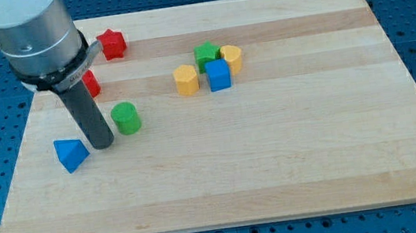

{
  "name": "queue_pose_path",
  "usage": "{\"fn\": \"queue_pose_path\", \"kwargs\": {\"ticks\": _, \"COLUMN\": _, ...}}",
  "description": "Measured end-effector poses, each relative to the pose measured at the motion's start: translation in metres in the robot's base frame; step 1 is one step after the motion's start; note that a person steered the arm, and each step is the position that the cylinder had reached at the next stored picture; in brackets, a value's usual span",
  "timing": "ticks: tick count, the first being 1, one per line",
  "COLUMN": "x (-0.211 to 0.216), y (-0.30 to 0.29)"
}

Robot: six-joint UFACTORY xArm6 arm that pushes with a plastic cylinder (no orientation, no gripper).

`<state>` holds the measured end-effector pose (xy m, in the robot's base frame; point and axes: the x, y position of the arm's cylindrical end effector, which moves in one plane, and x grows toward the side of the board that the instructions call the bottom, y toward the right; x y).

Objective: Move the green circle to the left side of the yellow hexagon

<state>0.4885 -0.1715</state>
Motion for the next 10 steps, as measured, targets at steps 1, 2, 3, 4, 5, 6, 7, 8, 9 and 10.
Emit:
{"fn": "queue_pose_path", "kwargs": {"ticks": 1, "x": -0.008, "y": 0.017}}
{"fn": "queue_pose_path", "kwargs": {"ticks": 2, "x": -0.038, "y": 0.019}}
{"fn": "queue_pose_path", "kwargs": {"ticks": 3, "x": -0.057, "y": 0.019}}
{"fn": "queue_pose_path", "kwargs": {"ticks": 4, "x": -0.052, "y": 0.019}}
{"fn": "queue_pose_path", "kwargs": {"ticks": 5, "x": -0.064, "y": 0.022}}
{"fn": "queue_pose_path", "kwargs": {"ticks": 6, "x": -0.091, "y": 0.035}}
{"fn": "queue_pose_path", "kwargs": {"ticks": 7, "x": -0.098, "y": 0.043}}
{"fn": "queue_pose_path", "kwargs": {"ticks": 8, "x": -0.101, "y": 0.047}}
{"fn": "queue_pose_path", "kwargs": {"ticks": 9, "x": -0.107, "y": 0.050}}
{"fn": "queue_pose_path", "kwargs": {"ticks": 10, "x": -0.105, "y": 0.044}}
